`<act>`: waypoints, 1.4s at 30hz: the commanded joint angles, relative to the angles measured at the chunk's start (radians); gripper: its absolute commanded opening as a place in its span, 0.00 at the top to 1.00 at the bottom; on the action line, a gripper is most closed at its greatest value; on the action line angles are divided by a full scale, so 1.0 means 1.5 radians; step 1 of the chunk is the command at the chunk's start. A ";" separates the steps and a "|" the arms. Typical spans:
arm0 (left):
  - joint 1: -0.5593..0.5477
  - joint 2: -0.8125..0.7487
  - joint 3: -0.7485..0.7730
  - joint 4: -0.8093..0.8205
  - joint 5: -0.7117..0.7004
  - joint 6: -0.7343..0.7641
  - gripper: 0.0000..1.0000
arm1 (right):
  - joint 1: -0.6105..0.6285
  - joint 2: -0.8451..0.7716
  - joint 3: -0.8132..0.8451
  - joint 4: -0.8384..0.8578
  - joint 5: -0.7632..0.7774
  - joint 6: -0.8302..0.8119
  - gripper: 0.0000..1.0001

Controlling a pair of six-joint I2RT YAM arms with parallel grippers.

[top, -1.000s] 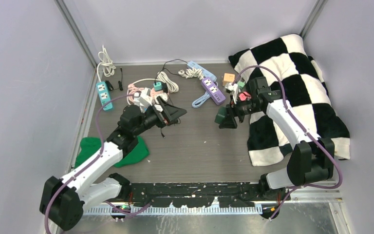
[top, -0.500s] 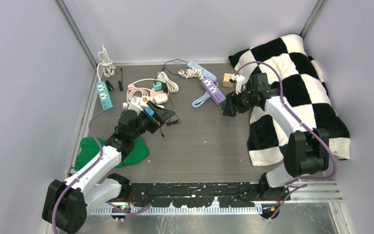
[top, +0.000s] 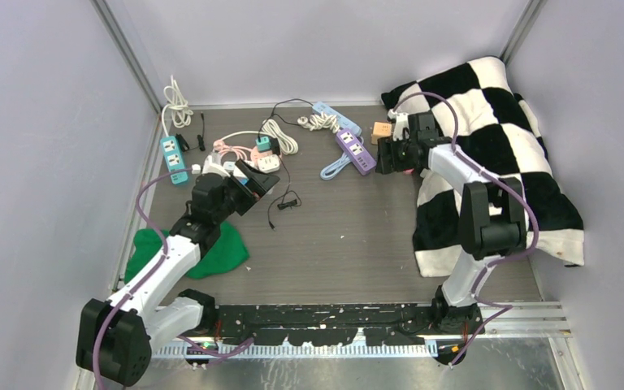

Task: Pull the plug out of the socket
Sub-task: Place the plug at the center of the board.

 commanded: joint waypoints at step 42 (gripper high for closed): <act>0.019 -0.057 0.345 -0.433 -0.224 0.370 0.00 | -0.020 0.219 0.259 -0.004 0.036 -0.004 0.00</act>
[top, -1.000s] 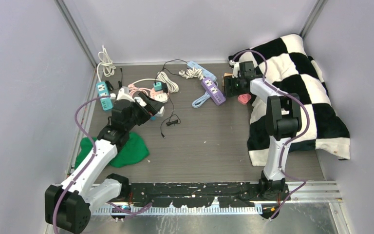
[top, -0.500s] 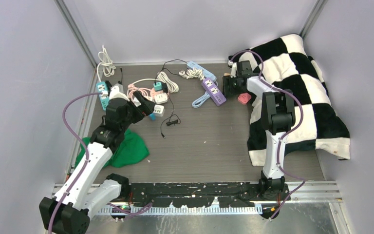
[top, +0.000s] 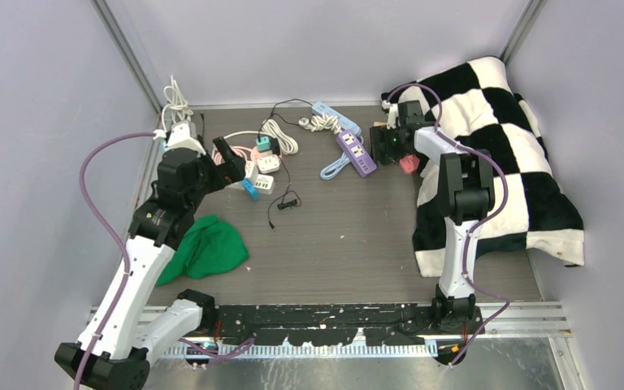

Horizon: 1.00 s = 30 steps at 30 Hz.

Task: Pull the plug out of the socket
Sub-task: Place the plug at the center of the board.

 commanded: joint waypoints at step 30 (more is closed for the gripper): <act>0.027 0.036 0.214 0.041 0.222 -0.109 0.00 | -0.182 -0.328 0.271 -0.433 -0.250 -0.029 0.00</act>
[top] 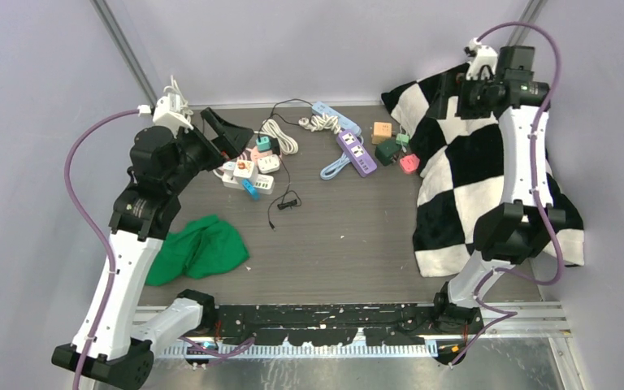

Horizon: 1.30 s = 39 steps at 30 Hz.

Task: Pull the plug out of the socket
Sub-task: Place the plug at the center of the board, then reset both arms

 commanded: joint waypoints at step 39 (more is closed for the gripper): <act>0.004 -0.040 0.219 -0.348 -0.077 0.178 0.00 | -0.028 -0.128 0.125 -0.047 -0.306 0.127 0.00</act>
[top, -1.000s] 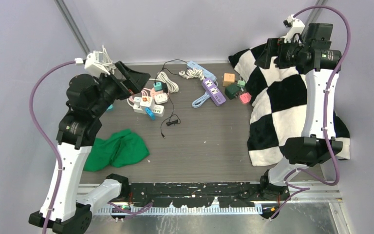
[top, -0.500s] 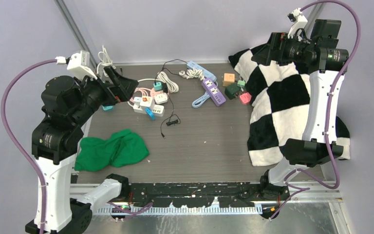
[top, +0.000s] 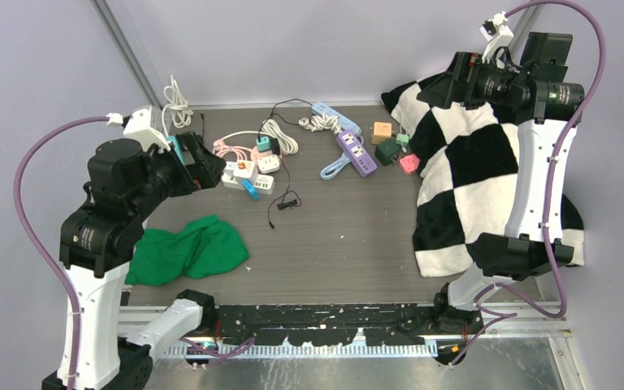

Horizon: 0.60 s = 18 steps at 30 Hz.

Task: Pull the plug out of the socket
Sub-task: Reset both arms

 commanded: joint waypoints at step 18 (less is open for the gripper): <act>0.004 -0.036 -0.068 0.039 -0.022 0.003 0.00 | -0.009 -0.030 -0.023 0.032 -0.033 0.027 0.00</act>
